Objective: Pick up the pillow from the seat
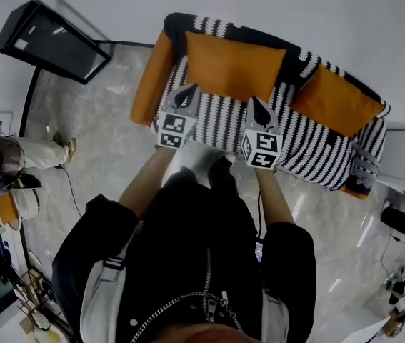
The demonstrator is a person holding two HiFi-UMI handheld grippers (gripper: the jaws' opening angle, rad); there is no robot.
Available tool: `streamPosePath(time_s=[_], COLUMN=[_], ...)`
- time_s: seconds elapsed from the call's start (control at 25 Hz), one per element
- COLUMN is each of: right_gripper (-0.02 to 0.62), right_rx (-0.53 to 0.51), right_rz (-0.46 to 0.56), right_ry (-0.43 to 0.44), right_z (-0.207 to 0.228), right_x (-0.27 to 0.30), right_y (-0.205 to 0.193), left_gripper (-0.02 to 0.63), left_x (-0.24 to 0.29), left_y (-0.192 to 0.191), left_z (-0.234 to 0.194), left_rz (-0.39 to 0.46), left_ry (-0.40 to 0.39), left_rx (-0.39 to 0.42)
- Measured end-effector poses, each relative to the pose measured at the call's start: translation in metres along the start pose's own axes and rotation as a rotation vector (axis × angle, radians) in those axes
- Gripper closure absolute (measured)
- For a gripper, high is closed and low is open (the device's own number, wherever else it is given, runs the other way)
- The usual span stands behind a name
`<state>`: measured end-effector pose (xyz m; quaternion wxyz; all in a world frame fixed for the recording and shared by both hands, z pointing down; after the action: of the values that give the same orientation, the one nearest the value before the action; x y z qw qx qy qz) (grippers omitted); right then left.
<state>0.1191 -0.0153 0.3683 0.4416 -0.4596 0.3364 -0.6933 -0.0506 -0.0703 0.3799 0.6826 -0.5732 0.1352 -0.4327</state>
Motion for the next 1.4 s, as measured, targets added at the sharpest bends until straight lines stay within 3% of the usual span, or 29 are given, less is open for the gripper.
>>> streamPosePath(time_s=[0.28,0.68,1.4], right_gripper=[0.594,0.594,0.594], right_rx=[0.018,0.025,0.028], right_rz=[-0.049,-0.08,-0.074], right_ry=[0.055,0.046,-0.089], right_z=[0.026,0.04,0.064], right_x=[0.03,0.073,0.177], right_y=[0.001,0.002,0.043], left_gripper=[0.595,0.595,0.595], left_x=[0.025,0.059,0.144], left_y=[-0.008,-0.021,-0.057], left_z=[-0.005,-0.033,-0.119], left_rz=[-0.066,-0.083,-0.096], left_ry=[0.046,0.062,0.037], left_rx=[-0.002,-0.027,-0.081])
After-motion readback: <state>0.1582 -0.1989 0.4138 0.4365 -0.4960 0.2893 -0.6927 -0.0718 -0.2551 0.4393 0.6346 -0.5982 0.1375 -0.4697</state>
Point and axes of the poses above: the fingertips, and each gripper's own axes: x forward along the fingers, z to its right, y out of its top, the point moved 2 cm from there along -x, backward along the fingers, and after that the axes turned 15 degrees about x, right-handed, at the moved point
